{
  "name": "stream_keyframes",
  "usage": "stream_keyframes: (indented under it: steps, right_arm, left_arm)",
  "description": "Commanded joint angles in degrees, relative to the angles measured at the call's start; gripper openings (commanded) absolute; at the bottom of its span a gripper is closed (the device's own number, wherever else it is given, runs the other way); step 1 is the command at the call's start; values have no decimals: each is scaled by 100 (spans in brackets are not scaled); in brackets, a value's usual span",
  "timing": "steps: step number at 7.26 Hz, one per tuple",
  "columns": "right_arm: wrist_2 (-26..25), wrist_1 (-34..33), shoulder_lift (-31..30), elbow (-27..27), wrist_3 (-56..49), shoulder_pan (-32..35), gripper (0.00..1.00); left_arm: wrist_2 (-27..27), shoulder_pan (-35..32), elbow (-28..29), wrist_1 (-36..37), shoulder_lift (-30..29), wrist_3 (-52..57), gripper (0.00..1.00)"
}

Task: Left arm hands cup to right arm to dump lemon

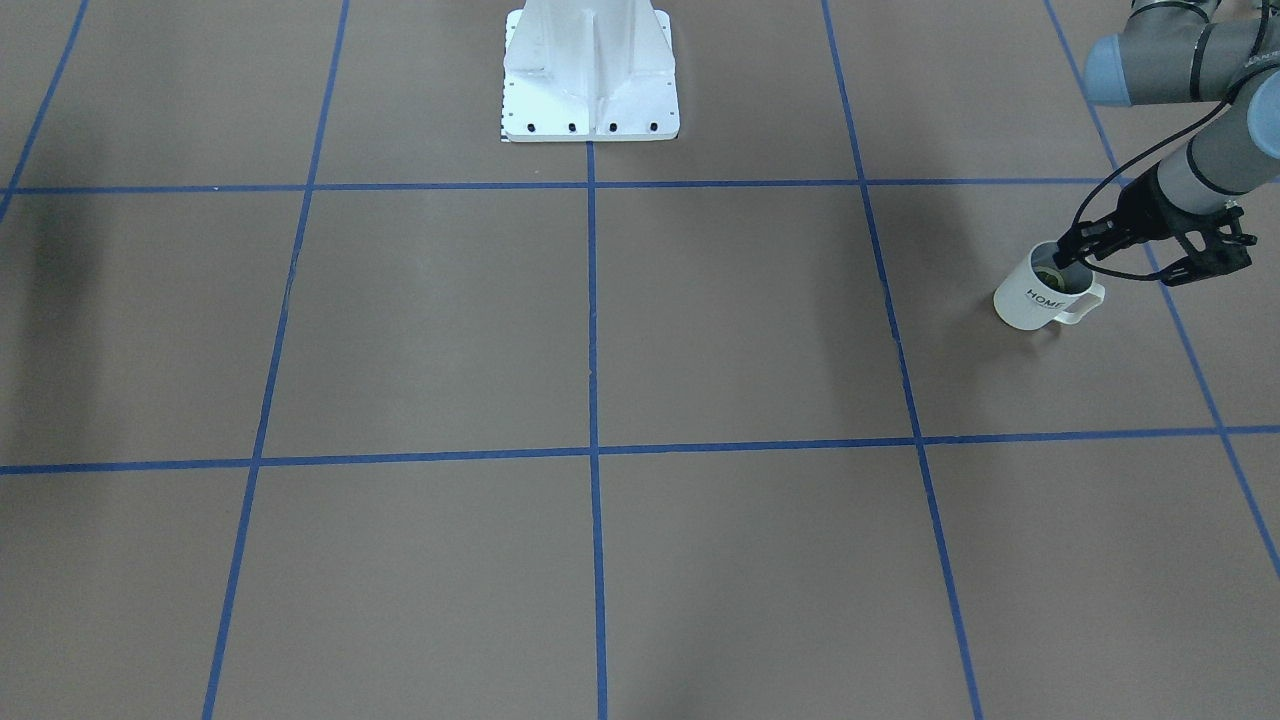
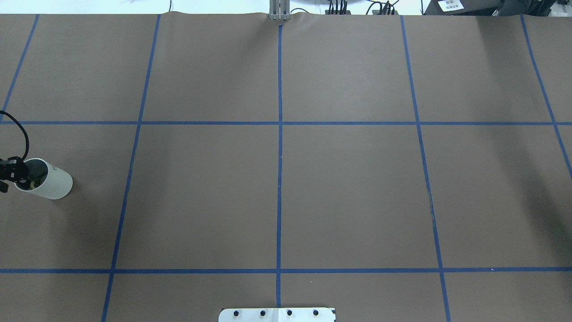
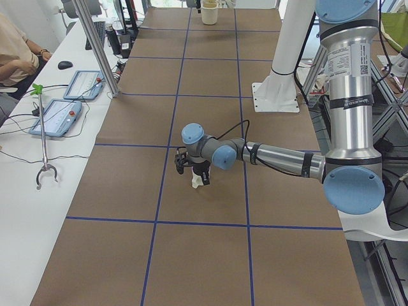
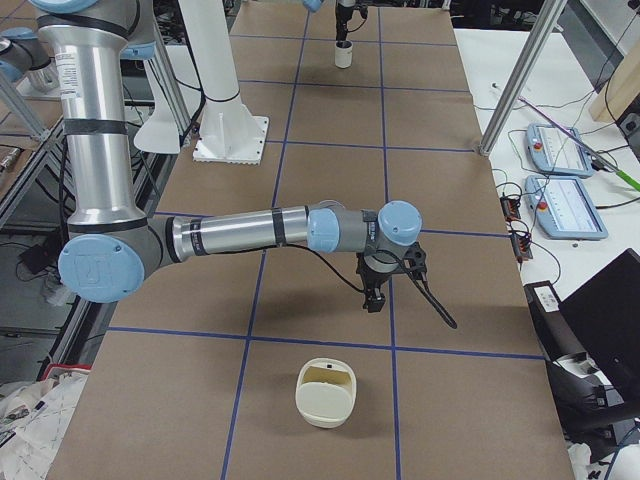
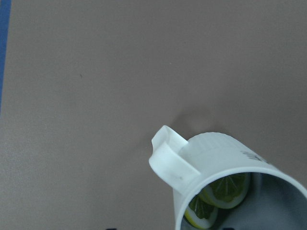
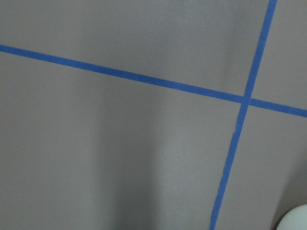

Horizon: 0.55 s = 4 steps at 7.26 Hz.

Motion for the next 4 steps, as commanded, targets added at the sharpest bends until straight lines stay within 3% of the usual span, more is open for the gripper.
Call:
stream_keyframes:
  steps: [1, 4]
  right_arm:
    - [16, 1, 7, 45, 10, -33, 100]
    - [200, 288, 60, 115, 10, -111, 100]
  left_arm:
    - [-30, 13, -38, 9, -194, -280, 0]
    - [-433, 4, -467, 524, -817, -720, 0]
